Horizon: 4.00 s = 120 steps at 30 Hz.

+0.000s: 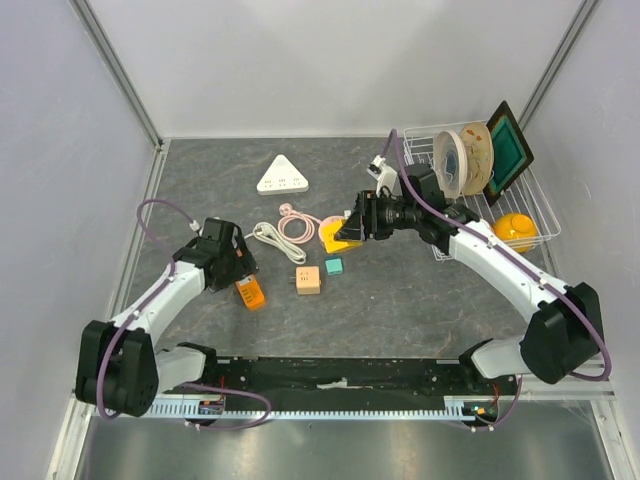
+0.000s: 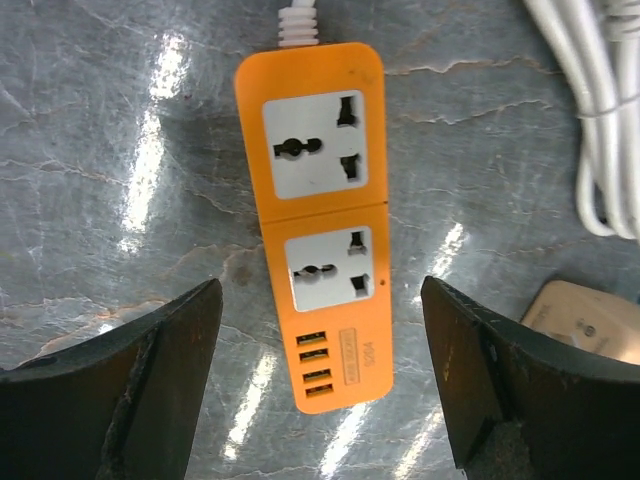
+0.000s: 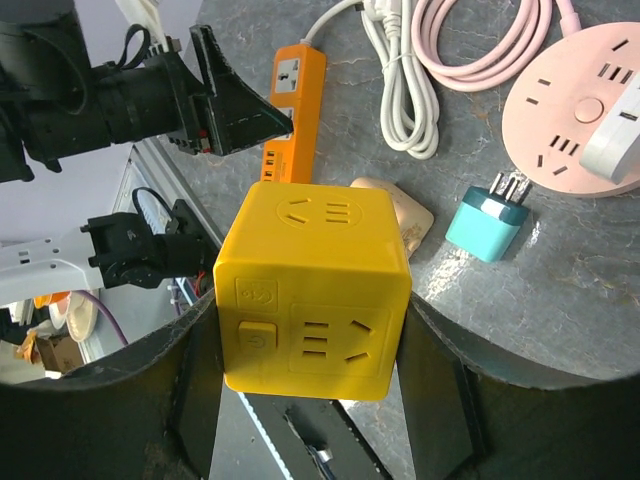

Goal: Insert the plug

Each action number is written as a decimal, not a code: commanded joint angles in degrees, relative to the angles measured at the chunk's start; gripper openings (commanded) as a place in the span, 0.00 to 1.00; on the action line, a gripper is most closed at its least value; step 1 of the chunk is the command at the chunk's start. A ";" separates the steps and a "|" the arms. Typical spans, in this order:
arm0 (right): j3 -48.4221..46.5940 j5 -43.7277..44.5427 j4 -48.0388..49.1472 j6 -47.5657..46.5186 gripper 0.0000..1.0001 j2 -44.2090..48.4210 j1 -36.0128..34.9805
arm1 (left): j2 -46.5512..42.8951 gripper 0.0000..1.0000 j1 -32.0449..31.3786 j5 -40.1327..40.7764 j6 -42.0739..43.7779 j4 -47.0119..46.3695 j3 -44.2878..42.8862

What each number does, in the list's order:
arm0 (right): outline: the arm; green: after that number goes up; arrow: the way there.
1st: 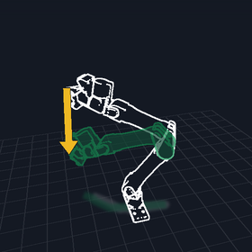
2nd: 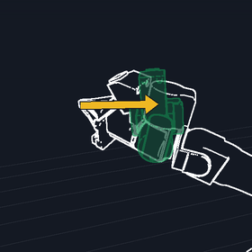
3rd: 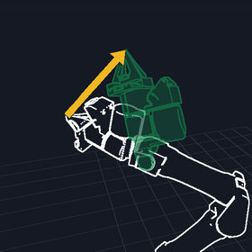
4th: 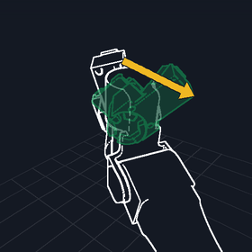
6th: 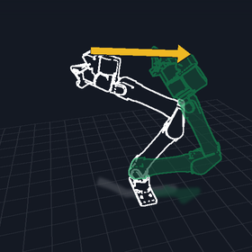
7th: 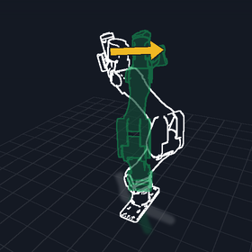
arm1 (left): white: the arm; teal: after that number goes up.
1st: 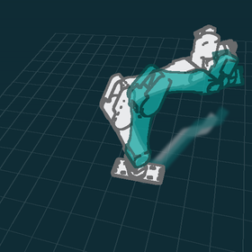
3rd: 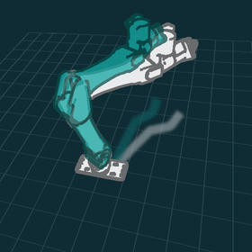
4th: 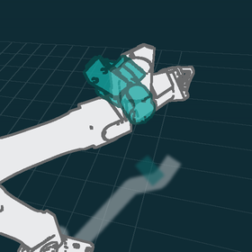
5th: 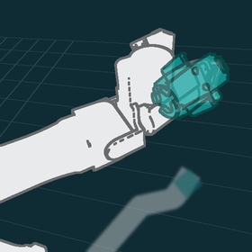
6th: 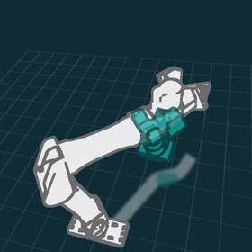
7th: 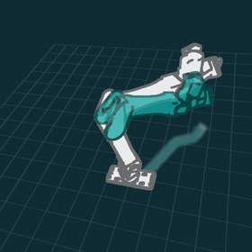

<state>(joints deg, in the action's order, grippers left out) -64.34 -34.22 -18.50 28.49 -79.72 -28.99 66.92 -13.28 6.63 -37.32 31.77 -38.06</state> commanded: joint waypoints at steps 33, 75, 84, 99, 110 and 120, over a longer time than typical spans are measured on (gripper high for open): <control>-1.49 2.81 -2.39 3.95 0.00 1.15 0.88 | 6.05 0.68 -23.90 -1.46 -15.33 -4.79 -6.67; -54.93 31.85 -31.16 0.25 0.00 -46.40 -24.71 | -14.09 0.86 16.44 -16.92 9.55 -1.45 -4.30; -57.74 31.05 -30.89 0.34 0.00 -49.04 -25.50 | -13.21 0.86 16.88 -18.41 9.55 -2.06 -4.12; -55.90 33.95 -30.98 0.16 0.00 -49.91 -25.94 | -13.04 0.85 17.32 -19.20 9.46 -2.15 -3.77; -55.55 38.17 -32.74 1.21 0.00 -50.62 -26.11 | -12.95 0.85 17.67 -19.73 9.46 -2.41 -3.68; -57.22 40.37 -34.14 2.89 0.00 -54.74 -26.99 | -13.21 0.85 17.67 -19.99 9.46 -2.41 -3.42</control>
<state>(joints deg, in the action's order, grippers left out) -120.14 2.63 -51.07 30.04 -130.67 -55.40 53.89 4.14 -11.31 -29.93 31.16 -41.80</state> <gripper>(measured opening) 0.669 0.850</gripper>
